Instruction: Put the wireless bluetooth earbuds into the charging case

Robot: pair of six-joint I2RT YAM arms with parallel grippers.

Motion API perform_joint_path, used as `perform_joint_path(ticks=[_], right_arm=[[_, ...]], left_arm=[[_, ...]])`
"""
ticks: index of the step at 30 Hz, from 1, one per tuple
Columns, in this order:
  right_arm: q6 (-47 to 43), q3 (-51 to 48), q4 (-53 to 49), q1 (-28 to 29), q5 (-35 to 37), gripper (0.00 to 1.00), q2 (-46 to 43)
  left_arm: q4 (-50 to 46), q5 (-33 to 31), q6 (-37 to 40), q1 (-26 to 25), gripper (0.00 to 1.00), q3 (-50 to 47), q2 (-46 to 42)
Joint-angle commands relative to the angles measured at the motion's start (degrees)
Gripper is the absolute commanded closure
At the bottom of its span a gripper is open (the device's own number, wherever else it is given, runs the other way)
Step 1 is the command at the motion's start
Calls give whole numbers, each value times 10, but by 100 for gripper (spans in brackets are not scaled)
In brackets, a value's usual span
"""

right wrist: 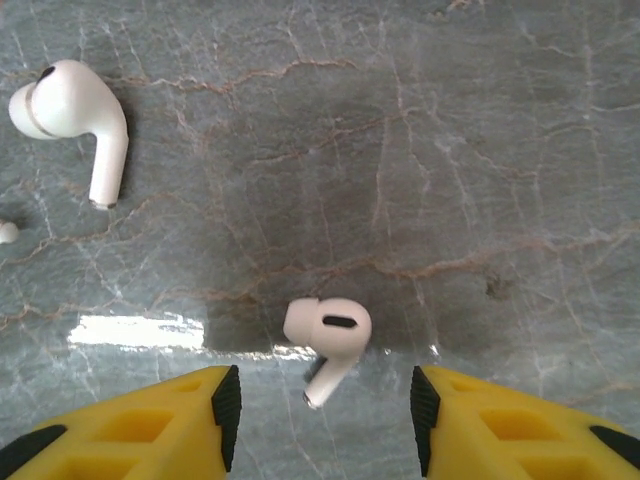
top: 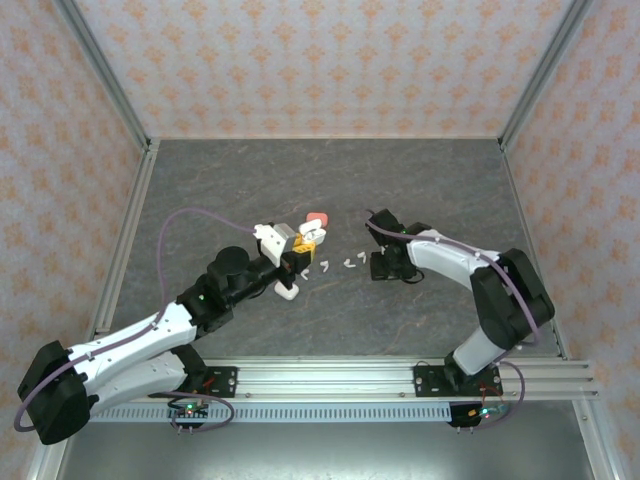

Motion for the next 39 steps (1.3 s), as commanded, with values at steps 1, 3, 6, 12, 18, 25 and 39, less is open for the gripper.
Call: perform_joint_path(ticks=[1,3,6,12,18,25,39], right_arm=[[-9,20,14,-3,21,51,15],[-11,24,17,-2,24,51,25],[-12,27,19,-3,29,52,36],[-15,35,19,-4,31,55,51],[-14,34,16,-4,22,59,58],[-10,31,9,-4,14,66,58],[-23,25,18,-4,26,74,24]], left_arm=[[-5,-11,17,-2,100,2,-10],[-6,-10,18,-2,100,4,-10],[-8,-12,19,-2,100,5,-9],[-11,-12,20,-2,100,7,-9],[-13,-13,21,-2,100,6,-9],[-17,-14,21,-2,100,3,-15],[-24,-25,16,-2,100,-5,-36]])
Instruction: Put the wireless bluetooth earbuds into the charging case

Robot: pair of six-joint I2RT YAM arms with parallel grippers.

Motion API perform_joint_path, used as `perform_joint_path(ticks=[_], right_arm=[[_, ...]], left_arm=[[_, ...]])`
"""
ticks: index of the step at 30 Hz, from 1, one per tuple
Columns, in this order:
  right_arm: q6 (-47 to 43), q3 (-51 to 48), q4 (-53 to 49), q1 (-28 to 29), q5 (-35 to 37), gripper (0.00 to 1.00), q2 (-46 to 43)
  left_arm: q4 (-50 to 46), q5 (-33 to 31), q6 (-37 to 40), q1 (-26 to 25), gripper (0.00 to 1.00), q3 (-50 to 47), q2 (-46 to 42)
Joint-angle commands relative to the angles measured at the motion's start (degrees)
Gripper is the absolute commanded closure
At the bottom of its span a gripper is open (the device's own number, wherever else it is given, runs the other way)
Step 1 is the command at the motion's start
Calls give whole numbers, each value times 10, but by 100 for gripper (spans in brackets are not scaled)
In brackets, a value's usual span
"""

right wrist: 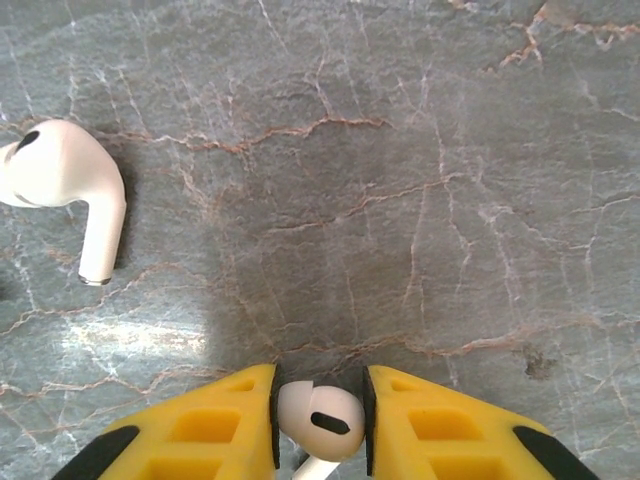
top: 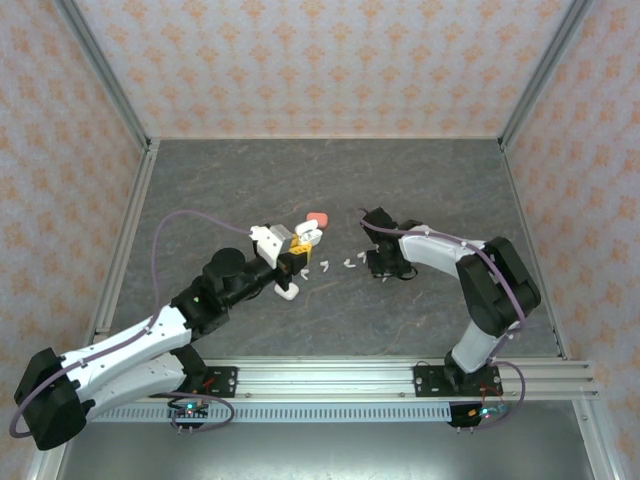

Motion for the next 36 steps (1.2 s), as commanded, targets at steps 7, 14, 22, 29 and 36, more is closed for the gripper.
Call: perform_joint_path(ticks=[7,14,22,29,36], right_arm=[[-34,-13,26,-3,32,74,-101],[-69,-12,59,-3,-7,74,-188],[-98,6,93,-3,-60,74,-271],[-109,1,145,-3,-134,74,-348],[-111,-16,202,0,-188,74,-392]], left_arm=[[18,-11,-10,-2,100,2,7],[43,2,-27,-2,100,11,42],[59,32,-35,-2,100,31,85],[78,63,-41,-2,100,47,122],[99,98,-53,-3,100,77,165]])
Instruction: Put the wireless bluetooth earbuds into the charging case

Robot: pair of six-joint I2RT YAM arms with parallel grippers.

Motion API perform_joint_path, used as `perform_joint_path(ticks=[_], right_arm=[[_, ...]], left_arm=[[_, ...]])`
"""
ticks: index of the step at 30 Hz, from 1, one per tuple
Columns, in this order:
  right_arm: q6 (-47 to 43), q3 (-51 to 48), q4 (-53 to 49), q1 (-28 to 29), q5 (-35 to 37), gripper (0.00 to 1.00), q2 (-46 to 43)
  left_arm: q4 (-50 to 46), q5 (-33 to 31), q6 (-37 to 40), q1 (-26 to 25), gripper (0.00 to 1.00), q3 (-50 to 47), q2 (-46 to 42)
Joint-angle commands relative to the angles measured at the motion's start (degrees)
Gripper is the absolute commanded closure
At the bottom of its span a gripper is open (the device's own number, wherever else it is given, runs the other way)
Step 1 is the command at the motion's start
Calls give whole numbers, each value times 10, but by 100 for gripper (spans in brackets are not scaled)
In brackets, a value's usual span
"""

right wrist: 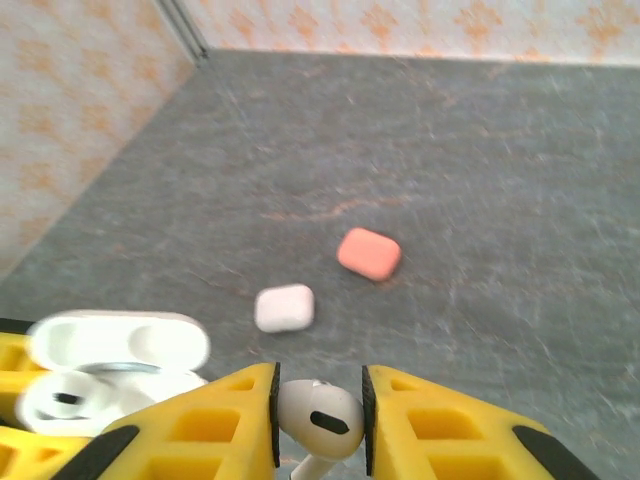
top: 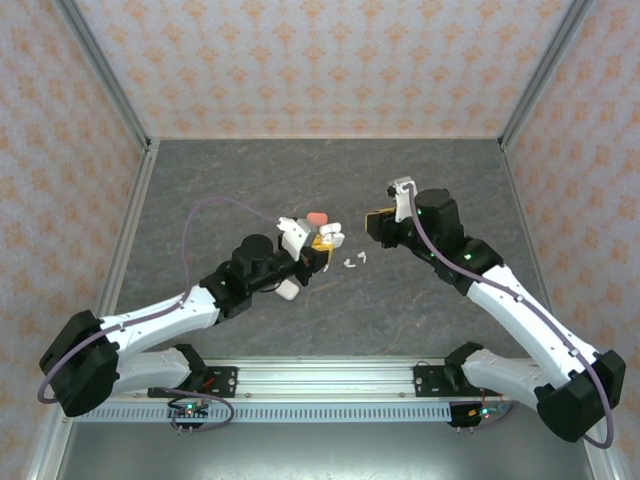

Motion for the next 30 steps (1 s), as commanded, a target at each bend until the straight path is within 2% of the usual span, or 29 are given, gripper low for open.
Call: perform_joint_path(ticks=[1,10,17,30], right_arm=[[-10,-10,51,1,-41,74,-20],[-21,-45,107,29,-16,74,-51],[-24,-62,138,45,7,74,-44],[-37,-62,139,53,32,74,-20]], left_arm=[[47,32,-14,-3,100,26,13],[74,51,-34,-4,100,44,44],[90,68,-50,-4,100,55,55],[90,72,-49,-7,100,58,58]])
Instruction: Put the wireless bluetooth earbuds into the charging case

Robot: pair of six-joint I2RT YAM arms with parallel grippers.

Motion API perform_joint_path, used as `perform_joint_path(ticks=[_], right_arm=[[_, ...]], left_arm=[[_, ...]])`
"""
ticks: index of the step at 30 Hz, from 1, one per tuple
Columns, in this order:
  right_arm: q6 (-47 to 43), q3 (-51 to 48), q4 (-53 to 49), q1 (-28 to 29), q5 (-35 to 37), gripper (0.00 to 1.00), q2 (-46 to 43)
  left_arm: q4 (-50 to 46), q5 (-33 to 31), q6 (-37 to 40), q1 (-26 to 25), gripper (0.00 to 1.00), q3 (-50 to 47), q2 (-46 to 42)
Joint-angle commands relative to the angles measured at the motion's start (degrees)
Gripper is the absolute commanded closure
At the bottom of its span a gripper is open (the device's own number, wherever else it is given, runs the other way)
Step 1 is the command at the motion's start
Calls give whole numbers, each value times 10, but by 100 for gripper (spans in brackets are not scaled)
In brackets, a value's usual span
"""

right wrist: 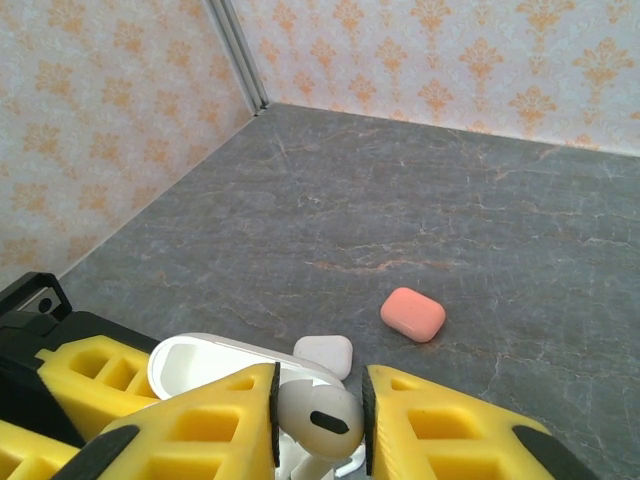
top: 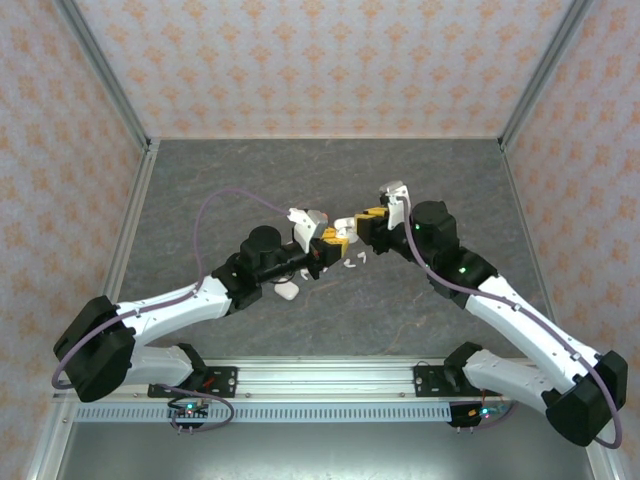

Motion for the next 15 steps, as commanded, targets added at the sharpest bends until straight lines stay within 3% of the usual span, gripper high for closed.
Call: perform_joint_path(ticks=[1,15], right_arm=[[-13,-3,21,5,16,74,3],[-12,-9,5,6,-1,74,12]], left_arm=[[31,12,-7,-7,100,20,2],[29,10,-5,-7,100,21,0]])
